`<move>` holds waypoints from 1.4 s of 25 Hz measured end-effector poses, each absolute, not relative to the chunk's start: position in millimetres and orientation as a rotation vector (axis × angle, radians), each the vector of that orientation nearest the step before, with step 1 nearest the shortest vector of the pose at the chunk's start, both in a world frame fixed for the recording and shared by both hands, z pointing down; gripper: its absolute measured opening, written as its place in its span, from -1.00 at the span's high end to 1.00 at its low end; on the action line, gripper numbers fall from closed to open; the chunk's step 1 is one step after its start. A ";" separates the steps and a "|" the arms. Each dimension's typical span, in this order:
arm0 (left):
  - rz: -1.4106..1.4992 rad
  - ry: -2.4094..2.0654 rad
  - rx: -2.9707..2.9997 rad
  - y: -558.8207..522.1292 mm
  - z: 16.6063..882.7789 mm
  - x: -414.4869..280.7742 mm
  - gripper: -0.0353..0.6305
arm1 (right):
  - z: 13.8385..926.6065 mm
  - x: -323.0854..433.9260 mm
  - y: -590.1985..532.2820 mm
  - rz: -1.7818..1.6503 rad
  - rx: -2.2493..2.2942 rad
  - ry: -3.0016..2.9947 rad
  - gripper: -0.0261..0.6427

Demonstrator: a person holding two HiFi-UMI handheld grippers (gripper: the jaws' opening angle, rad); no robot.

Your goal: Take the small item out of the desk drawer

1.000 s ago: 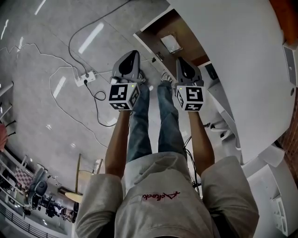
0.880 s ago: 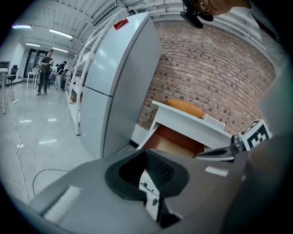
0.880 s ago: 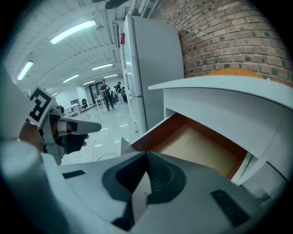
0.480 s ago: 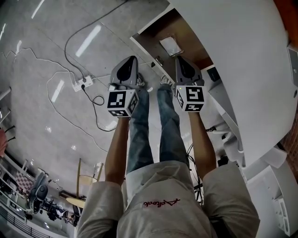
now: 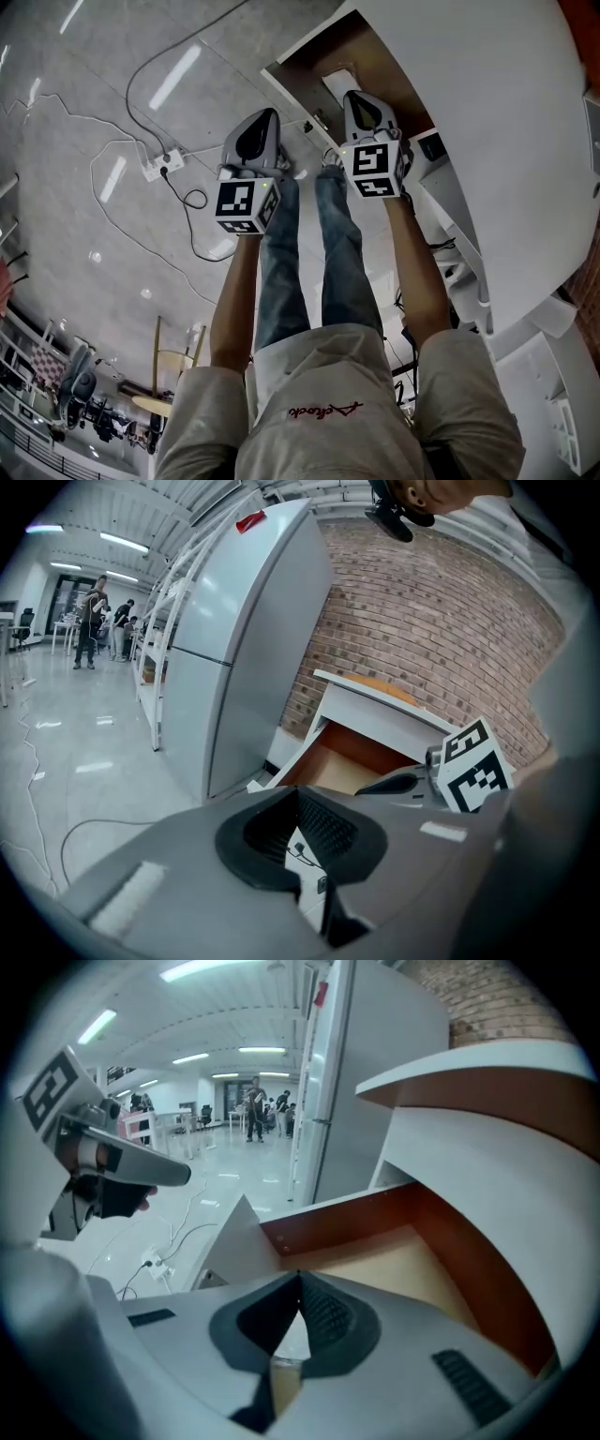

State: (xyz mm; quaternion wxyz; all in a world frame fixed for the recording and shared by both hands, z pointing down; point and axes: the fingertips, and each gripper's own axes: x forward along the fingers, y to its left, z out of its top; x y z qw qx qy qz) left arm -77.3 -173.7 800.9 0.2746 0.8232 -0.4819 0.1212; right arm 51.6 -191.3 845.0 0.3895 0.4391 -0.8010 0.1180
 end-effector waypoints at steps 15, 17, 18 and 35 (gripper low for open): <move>0.315 -1.289 2.221 -177.0 798.7 -73.1 0.87 | 881.5 54.6 -218.8 0.231 0.941 -1.943 0.89; 0.315 -1.290 2.219 -177.6 799.7 -74.0 0.87 | 889.4 55.9 -222.9 0.260 0.943 -1.931 0.88; 0.315 -1.291 2.218 -177.7 800.2 -74.5 0.87 | 893.9 57.3 -224.1 0.288 0.945 -1.920 0.88; 0.331 -1.274 2.230 -179.2 803.9 -78.9 0.87 | 941.7 66.5 -247.9 0.508 0.970 -1.837 0.53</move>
